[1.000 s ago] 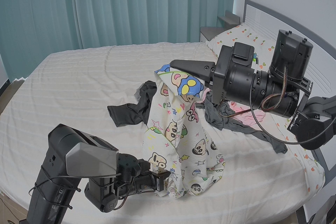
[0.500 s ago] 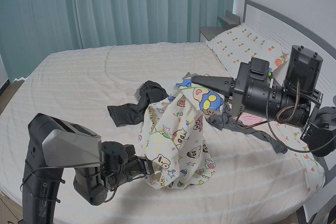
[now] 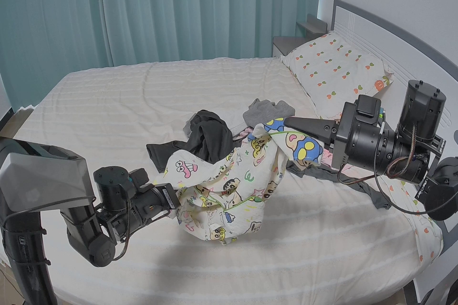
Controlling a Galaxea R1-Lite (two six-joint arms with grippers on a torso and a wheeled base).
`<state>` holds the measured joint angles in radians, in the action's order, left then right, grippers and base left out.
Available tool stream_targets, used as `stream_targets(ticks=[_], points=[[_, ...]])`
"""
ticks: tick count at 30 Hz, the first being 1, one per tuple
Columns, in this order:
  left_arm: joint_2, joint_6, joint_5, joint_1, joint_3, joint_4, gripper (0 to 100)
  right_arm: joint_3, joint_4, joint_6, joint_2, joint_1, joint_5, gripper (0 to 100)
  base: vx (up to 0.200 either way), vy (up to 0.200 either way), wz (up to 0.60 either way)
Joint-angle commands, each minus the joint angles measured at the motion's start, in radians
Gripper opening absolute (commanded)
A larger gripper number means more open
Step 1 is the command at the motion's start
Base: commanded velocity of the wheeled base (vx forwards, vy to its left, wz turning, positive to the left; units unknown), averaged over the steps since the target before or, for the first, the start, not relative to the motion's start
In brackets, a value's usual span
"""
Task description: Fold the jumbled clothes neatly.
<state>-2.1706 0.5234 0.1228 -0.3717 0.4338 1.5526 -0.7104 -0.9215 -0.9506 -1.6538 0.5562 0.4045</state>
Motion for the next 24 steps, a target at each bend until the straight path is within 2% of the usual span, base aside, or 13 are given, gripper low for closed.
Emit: stream_targets(ticks=[1, 3, 6, 10, 11, 14, 16, 18, 20, 24], points=[[0.124, 0.020, -0.014, 0.019, 0.011, 0.018, 0, 0.031, 0.000, 0.010, -0.007, -0.012, -0.001, 0, 0.000, 0.000, 0.00], [0.150, 0.035, -0.031, 0.027, 0.014, 0.018, 0, 0.040, -0.002, 0.016, -0.006, -0.018, -0.001, 0, 0.000, 0.000, 0.00], [0.183, 0.055, -0.126, 0.030, 0.040, 0.018, 0, 0.063, -0.002, 0.027, 0.006, -0.038, -0.001, 0, 0.000, 0.000, 0.00], [0.259, 0.086, -0.144, 0.042, 0.075, 0.012, 0, 0.089, -0.004, 0.030, 0.012, -0.042, -0.001, 0, 0.000, 0.000, 0.00], [0.264, 0.083, -0.146, 0.039, 0.056, 0.008, 0, 0.105, -0.004, 0.041, 0.011, -0.042, -0.001, 0, 0.000, 0.000, 0.00], [0.336, 0.073, -0.147, 0.050, 0.109, -0.003, 0, 0.143, -0.004, 0.098, 0.009, -0.050, -0.018, 0, 0.000, 0.000, 0.00], [0.367, 0.070, -0.140, 0.028, 0.069, -0.042, 0, 0.144, -0.004, 0.104, 0.009, -0.059, -0.026, 0, 0.000, 0.000, 0.00], [0.334, 0.032, -0.103, -0.055, -0.023, -0.081, 0, 0.141, -0.004, 0.102, 0.009, -0.064, -0.027, 0, 0.000, 0.000, 0.00], [0.321, 0.012, -0.075, -0.070, -0.049, -0.078, 0, 0.143, -0.004, 0.102, 0.011, -0.067, -0.027, 0, 0.000, 0.000, 0.00], [0.265, 0.047, 0.001, -0.112, -0.101, -0.085, 0, 0.147, -0.005, 0.102, 0.026, -0.065, -0.029, 0, 0.000, 0.000, 0.00]])
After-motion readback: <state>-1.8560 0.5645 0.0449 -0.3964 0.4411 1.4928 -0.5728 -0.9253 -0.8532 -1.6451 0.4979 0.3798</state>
